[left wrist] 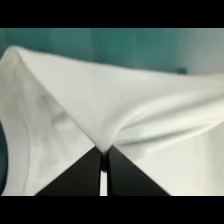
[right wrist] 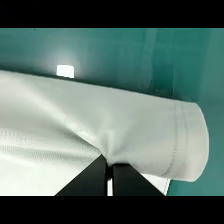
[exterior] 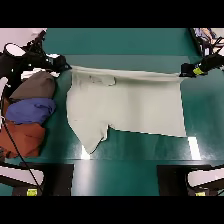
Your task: Fold the shirts.
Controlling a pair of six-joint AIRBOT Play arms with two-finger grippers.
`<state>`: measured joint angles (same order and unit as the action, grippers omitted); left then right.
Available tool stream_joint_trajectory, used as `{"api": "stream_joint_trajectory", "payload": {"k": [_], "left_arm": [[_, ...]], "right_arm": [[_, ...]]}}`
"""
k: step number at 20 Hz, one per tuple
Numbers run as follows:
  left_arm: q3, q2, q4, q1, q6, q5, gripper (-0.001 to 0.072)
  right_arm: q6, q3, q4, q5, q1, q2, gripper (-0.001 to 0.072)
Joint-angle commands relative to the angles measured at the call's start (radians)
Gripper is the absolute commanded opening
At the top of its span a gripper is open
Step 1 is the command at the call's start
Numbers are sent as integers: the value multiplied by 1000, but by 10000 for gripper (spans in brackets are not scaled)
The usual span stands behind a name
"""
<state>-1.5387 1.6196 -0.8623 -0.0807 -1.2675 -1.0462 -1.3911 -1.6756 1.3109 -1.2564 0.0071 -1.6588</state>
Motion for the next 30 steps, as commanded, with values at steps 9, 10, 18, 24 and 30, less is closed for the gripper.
{"api": "stream_joint_trajectory", "payload": {"k": [9,10,18,24,30], "left_arm": [[134,9,-158,50,-66,-3,469],[130,4,-156,36,-83,-46,468],[402,-301,-306,-44,-98,-255,467],[869,-501,-169,59,-114,-183,468],[1005,-502,-48,170,-114,-3,468]], "right_arm": [[16,212,-8,-24,17,5,259],[16,198,-8,-57,13,5,268],[24,389,-10,-175,-121,242,264],[23,613,-35,-135,-166,427,443],[24,668,-126,-135,-167,460,447]]}}
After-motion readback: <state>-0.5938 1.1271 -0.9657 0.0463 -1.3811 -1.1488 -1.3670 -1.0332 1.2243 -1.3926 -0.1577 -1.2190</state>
